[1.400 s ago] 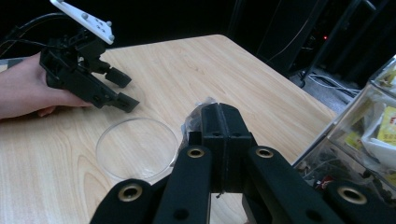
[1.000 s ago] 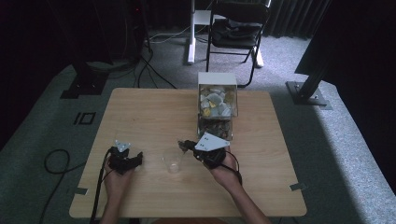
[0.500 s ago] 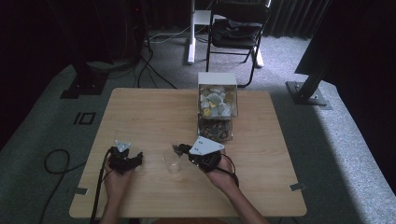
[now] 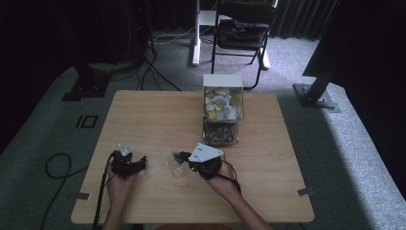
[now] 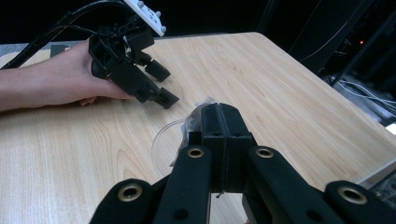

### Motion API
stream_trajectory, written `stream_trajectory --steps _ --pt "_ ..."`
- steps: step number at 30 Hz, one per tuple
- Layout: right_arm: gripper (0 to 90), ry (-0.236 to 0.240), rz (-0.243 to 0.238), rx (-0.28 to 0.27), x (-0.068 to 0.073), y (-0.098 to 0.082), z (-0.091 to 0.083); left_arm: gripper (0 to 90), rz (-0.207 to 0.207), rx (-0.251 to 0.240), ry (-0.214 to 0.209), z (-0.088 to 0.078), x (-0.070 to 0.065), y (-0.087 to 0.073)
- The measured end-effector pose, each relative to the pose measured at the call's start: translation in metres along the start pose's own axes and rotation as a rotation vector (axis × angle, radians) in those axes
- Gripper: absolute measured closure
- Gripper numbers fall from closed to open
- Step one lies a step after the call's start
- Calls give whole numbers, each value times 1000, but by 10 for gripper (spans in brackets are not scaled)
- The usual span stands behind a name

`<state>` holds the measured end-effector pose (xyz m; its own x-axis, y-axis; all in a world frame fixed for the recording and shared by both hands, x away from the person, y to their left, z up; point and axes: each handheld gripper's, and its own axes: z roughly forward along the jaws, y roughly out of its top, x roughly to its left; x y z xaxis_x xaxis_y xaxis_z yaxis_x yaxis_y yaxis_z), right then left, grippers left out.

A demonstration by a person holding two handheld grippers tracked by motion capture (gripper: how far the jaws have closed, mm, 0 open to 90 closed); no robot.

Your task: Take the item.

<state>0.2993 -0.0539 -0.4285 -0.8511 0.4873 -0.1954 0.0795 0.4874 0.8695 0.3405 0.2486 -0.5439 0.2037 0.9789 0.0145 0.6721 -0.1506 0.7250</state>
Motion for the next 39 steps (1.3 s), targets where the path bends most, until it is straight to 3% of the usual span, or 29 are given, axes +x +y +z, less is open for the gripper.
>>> stream_trajectory --steps 5,7,8,14,39 --pt "891 8 -3 6 1 0 4 297 0 0 0 0 0 0" --pt "736 10 -2 -3 1 0 4 297 0 0 0 0 0 0" --pt "708 1 7 -9 1 0 4 297 0 -1 0 0 0 0" --pt "645 -21 23 -11 -1 -2 1 297 0 0 0 0 0 0" --pt "631 -71 87 31 -13 -35 -26 297 0 0 0 0 0 0"
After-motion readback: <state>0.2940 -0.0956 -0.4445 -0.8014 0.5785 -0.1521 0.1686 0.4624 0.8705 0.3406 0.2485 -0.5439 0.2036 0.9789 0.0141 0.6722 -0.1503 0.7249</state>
